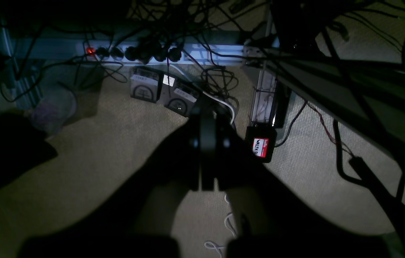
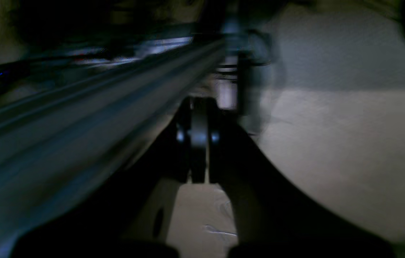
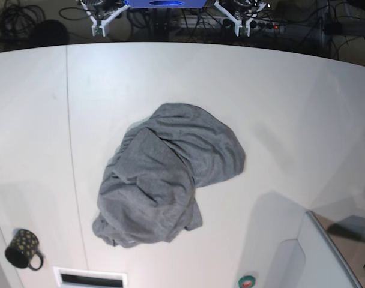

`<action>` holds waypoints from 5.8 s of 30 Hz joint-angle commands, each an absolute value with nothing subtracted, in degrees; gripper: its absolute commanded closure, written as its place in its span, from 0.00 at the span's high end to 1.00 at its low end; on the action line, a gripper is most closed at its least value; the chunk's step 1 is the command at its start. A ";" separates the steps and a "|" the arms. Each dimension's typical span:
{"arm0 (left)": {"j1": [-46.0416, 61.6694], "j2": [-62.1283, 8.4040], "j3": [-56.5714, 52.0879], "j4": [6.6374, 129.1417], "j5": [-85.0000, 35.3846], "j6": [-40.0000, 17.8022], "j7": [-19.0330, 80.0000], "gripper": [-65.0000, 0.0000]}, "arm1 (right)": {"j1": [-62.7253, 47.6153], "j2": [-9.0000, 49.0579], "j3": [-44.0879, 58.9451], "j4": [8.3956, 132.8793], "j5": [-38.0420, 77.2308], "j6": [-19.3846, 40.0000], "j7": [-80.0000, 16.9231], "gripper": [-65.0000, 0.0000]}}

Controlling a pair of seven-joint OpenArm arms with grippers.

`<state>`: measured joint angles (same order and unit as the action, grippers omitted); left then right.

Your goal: Layout the t-shirt on the table in an organized manner, then fold the t-shirt properly

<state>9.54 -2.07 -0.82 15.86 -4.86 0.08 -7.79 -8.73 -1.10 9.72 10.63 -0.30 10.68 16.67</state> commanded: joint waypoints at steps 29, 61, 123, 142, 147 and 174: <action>10.59 -2.07 -0.13 15.69 -5.23 0.31 -8.04 0.05 | -9.98 -0.92 9.45 10.42 -0.22 8.84 15.25 0.03; 27.65 -9.10 -0.84 38.73 -5.23 0.31 -8.13 0.00 | -25.71 -0.66 23.34 36.09 0.04 8.66 6.02 0.00; 26.68 -9.45 -11.65 87.78 -5.32 0.31 5.67 0.00 | 9.10 -6.37 16.04 69.93 14.73 33.01 -36.09 0.13; 13.23 -6.11 -1.71 83.47 -5.23 0.31 5.67 0.00 | 7.52 -5.93 16.40 96.92 14.81 33.01 -48.04 0.01; 6.46 -2.77 3.65 77.76 -4.88 0.48 5.49 0.00 | 7.52 -6.02 16.40 100.35 14.81 33.01 -49.01 0.01; -0.13 -6.20 3.56 58.51 -4.79 0.48 5.23 0.00 | 2.24 -4.97 44.70 114.33 14.90 40.00 -60.53 0.01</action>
<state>-0.47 -5.67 3.62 58.33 -4.82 -0.03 3.42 1.54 -5.39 44.86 113.27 14.20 39.75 -62.04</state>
